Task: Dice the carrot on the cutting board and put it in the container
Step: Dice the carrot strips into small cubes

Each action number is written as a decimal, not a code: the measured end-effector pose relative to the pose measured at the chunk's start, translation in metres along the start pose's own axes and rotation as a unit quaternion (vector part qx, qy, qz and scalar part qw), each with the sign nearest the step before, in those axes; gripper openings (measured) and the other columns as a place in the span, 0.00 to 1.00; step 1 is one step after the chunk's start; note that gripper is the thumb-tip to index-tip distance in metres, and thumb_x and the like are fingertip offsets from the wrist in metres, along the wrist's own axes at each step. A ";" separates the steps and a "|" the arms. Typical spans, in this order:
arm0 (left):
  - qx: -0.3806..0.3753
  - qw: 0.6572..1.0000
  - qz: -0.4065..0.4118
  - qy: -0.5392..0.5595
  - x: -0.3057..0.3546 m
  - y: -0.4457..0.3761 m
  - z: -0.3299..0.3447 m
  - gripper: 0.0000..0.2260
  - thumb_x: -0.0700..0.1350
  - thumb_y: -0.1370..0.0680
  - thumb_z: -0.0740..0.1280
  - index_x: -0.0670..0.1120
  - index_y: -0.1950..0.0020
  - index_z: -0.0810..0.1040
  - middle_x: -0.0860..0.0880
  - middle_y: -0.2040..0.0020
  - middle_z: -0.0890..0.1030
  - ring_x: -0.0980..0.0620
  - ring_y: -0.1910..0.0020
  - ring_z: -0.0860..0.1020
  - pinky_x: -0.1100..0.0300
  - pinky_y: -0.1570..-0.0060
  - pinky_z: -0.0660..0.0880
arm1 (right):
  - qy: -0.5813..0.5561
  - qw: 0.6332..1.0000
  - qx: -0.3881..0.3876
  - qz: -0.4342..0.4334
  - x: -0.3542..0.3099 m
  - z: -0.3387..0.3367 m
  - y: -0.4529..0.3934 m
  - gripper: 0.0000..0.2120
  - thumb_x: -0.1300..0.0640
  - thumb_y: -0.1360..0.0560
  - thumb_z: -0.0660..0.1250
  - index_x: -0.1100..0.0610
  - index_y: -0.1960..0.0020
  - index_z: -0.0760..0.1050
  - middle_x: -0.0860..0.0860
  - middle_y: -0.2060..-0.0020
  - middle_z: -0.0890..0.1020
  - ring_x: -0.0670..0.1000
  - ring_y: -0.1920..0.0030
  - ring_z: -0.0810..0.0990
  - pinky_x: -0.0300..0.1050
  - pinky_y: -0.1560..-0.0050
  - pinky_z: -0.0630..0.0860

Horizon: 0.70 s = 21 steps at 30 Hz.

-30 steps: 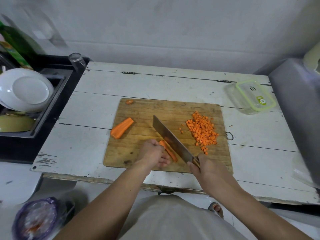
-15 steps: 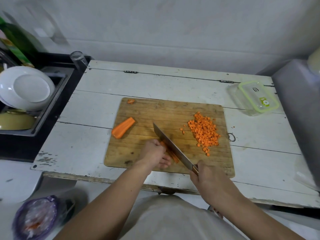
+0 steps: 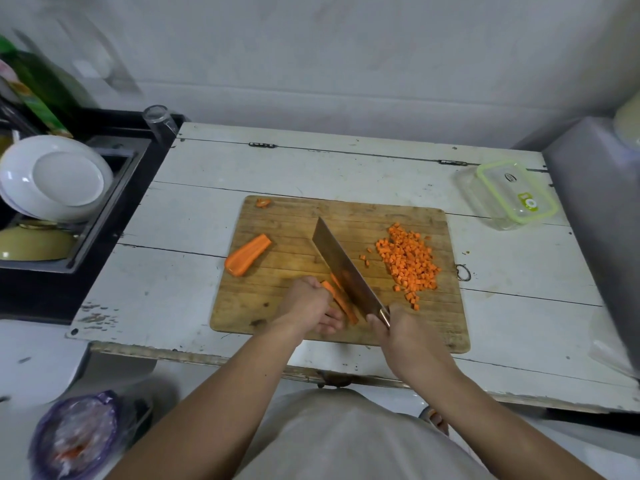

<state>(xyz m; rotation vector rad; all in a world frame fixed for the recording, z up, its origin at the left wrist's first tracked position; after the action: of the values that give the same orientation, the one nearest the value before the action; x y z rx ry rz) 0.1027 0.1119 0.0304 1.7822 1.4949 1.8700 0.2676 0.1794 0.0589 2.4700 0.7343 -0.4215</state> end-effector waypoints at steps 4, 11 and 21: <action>-0.010 1.000 0.010 0.006 -0.003 0.002 -0.002 0.04 0.41 0.16 0.63 0.41 0.45 0.74 0.39 0.62 0.86 0.41 0.63 0.86 0.46 0.58 0.85 | 0.005 1.000 -0.006 -0.013 0.002 -0.006 0.005 0.16 0.40 0.17 0.57 0.52 0.51 0.71 0.49 0.63 0.78 0.52 0.62 0.78 0.50 0.64 0.74; -0.013 1.000 0.021 0.002 -0.003 0.002 -0.004 0.04 0.42 0.16 0.63 0.41 0.45 0.75 0.40 0.62 0.86 0.41 0.63 0.86 0.47 0.58 0.85 | 0.030 0.999 -0.016 -0.038 0.002 -0.011 0.022 0.14 0.40 0.17 0.56 0.50 0.52 0.67 0.47 0.64 0.76 0.53 0.61 0.78 0.48 0.66 0.68; -0.017 1.000 0.021 0.010 -0.005 -0.001 -0.003 0.04 0.42 0.15 0.63 0.43 0.45 0.75 0.41 0.63 0.86 0.42 0.63 0.86 0.47 0.57 0.85 | 0.027 0.999 -0.030 -0.034 0.007 -0.010 0.033 0.13 0.42 0.17 0.57 0.50 0.53 0.67 0.49 0.64 0.76 0.53 0.63 0.75 0.49 0.67 0.68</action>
<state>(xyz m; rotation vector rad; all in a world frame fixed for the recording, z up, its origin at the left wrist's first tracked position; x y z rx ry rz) 0.1008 0.1073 0.0275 1.7998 1.4343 1.9257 0.2936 0.1638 0.0770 2.4127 0.8436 -0.3544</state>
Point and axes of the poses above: each hand's wrist, its own y-axis away from the middle knuckle, its own z-axis out of the palm, x = y × z, the point moved 2 cm from there along -y, towards the middle knuckle
